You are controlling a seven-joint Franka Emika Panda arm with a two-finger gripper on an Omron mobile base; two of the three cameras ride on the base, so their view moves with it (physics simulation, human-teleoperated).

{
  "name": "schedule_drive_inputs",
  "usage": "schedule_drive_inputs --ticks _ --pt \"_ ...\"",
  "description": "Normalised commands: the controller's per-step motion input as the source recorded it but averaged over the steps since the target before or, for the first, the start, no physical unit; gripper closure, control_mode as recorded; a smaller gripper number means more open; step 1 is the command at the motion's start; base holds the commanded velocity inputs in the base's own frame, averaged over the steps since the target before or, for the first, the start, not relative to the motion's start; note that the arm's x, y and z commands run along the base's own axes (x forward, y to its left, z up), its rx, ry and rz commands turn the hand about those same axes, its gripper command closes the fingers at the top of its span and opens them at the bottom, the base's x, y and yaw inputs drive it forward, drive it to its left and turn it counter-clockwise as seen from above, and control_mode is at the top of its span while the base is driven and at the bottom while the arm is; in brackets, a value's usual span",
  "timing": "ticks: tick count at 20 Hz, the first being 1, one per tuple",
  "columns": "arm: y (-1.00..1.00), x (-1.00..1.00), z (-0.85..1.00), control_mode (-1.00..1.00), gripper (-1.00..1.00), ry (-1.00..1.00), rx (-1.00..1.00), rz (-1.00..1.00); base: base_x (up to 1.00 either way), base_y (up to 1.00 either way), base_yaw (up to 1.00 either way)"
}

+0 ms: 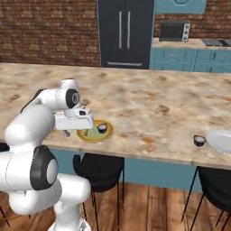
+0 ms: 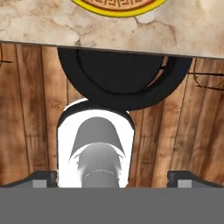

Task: Place two yogurt containers on each plate.

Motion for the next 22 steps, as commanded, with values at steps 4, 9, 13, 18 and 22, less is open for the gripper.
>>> schedule_drive_inputs --ticks 4,9,13,18,22 --pt "0.0 0.0 0.0 1.0 -1.0 0.0 0.0 0.0 0.08 0.81 -0.11" --pt "0.0 0.0 0.0 1.0 -1.0 0.0 0.0 0.0 0.32 0.55 -0.06" --pt "0.0 0.0 0.0 1.0 -1.0 0.0 0.0 0.0 0.72 0.63 0.0" --pt "0.0 0.0 0.0 1.0 -1.0 0.0 0.0 0.0 0.67 0.4 0.0" --pt "0.17 0.26 -0.06 -1.0 -1.0 0.0 0.0 0.0 0.26 0.15 0.0"
